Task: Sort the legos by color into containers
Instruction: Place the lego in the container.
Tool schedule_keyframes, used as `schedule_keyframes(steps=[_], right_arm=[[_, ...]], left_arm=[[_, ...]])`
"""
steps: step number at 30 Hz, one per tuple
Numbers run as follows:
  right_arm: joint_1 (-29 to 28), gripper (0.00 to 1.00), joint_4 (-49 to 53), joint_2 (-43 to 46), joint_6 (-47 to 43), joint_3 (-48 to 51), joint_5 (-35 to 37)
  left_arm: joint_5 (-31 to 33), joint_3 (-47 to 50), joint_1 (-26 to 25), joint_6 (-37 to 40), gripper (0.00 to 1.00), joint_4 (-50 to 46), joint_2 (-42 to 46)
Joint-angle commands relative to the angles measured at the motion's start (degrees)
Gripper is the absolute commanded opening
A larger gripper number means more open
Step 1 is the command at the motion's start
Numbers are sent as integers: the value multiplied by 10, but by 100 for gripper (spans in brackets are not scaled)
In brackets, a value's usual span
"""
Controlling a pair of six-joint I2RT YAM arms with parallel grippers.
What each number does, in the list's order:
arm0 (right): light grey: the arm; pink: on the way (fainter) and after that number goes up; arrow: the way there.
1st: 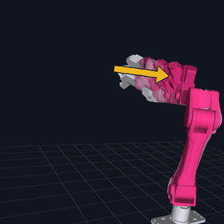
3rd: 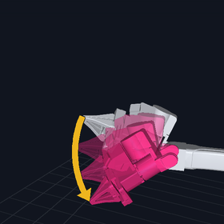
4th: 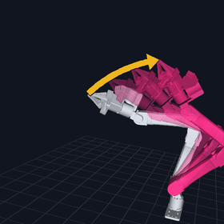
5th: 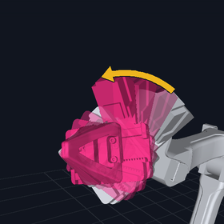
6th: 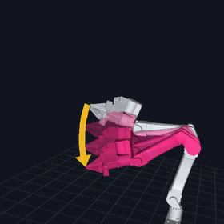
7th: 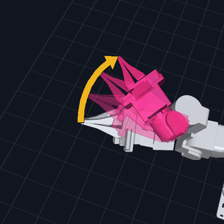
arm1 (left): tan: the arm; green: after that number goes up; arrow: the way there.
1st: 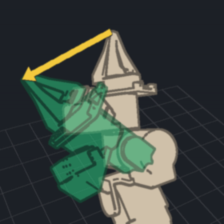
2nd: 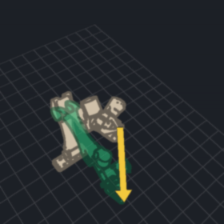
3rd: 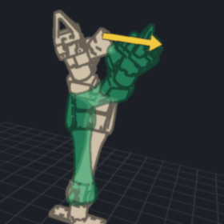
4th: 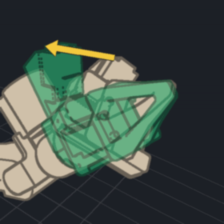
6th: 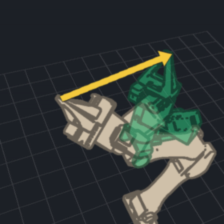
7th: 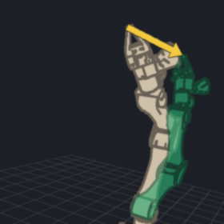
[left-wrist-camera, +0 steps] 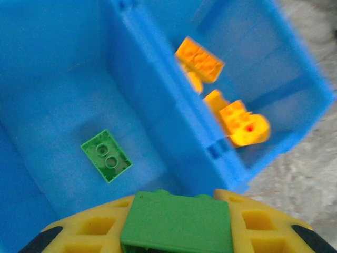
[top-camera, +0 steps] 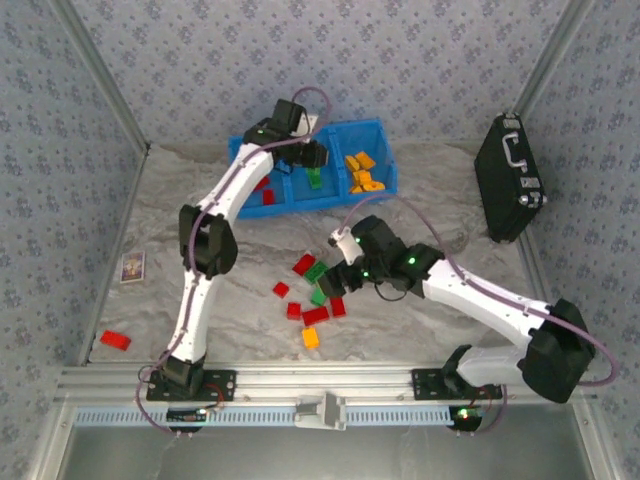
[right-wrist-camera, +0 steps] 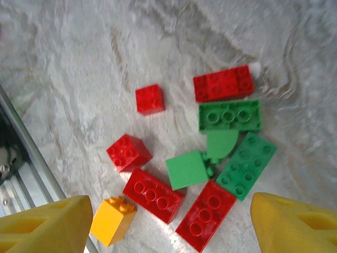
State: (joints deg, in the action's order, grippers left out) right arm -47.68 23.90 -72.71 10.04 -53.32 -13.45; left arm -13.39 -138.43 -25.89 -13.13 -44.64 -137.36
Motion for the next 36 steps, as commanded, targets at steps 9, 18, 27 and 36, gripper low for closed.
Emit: schedule_keyframes(steps=[9,18,27,36], right_arm=[[-70,80,14,-18,9,5,35],[-81,81,26,-46,-13,-24,47],[-82,80,30,-71,-15,-32,50],[-86,78,39,-79,-26,-30,-2]], left_arm=[[34,-53,0,-13,27,-43,-74],[35,-55,1,-12,29,-37,-101],[36,-67,1,-9,50,-43,-112],[16,-96,1,-3,55,-58,-97]])
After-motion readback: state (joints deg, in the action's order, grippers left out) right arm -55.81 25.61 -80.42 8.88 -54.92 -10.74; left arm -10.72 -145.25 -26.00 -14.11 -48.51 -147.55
